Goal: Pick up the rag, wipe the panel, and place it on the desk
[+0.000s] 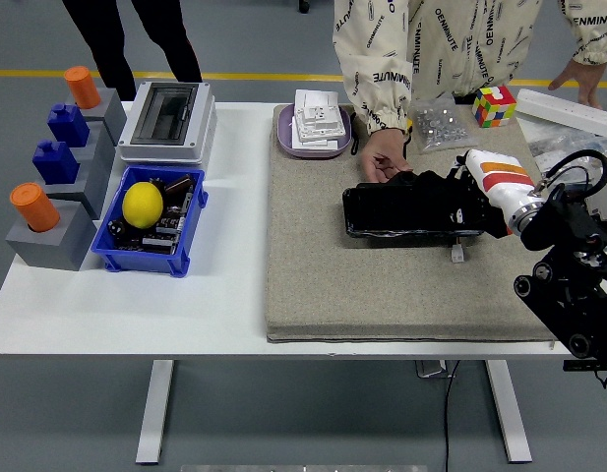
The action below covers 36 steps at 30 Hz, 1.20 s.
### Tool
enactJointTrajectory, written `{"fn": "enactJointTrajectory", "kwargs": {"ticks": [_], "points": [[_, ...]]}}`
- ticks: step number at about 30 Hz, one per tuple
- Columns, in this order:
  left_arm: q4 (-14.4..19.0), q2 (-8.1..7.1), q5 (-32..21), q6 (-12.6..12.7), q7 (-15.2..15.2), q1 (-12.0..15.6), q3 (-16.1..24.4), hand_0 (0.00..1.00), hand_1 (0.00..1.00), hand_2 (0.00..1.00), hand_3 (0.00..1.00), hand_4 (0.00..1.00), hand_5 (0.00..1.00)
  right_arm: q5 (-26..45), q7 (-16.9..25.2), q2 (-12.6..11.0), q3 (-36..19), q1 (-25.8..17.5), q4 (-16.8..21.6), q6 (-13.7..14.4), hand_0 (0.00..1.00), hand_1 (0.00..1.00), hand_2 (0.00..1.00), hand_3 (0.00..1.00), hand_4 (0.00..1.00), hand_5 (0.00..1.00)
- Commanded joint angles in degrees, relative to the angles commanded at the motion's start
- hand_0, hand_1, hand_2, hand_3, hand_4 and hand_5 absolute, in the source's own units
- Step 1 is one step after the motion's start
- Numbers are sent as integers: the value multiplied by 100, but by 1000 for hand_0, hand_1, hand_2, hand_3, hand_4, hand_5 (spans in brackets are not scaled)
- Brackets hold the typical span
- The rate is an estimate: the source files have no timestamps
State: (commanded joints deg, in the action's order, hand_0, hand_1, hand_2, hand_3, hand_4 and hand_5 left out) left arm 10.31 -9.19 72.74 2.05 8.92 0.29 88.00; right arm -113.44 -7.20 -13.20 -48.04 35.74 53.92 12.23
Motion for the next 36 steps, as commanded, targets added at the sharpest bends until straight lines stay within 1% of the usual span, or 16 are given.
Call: {"fn": "enactJointTrajectory", "kwargs": {"ticks": [9, 12, 28, 30, 36], "points": [[0, -12, -2, 1, 7, 18, -23, 643, 689, 724, 565, 592, 467, 13, -12, 283, 290, 117, 1, 0, 249, 300, 394, 393, 998, 38], [0, -17, 0, 1, 8, 24, -28, 645, 689, 724, 565, 593, 468, 14, -13, 330, 327, 154, 5, 1, 248, 300, 395, 393, 998, 37], [0, -58, 6, -2, 14, 43, -84, 644, 689, 722, 566, 593, 466, 20, -25, 844, 717, 403, -13, 13, 249, 300, 395, 394, 998, 37], [0, -59, 15, 0, 19, 60, -68, 644, 689, 722, 566, 593, 466, 31, -23, 940, 835, 421, -13, 16, 249, 300, 395, 394, 998, 37], [0, -64, 15, -2, 15, 51, -77, 644, 689, 723, 565, 593, 466, 61, -31, 1114, 1181, 525, 33, 12, 249, 300, 395, 393, 998, 40]]}}
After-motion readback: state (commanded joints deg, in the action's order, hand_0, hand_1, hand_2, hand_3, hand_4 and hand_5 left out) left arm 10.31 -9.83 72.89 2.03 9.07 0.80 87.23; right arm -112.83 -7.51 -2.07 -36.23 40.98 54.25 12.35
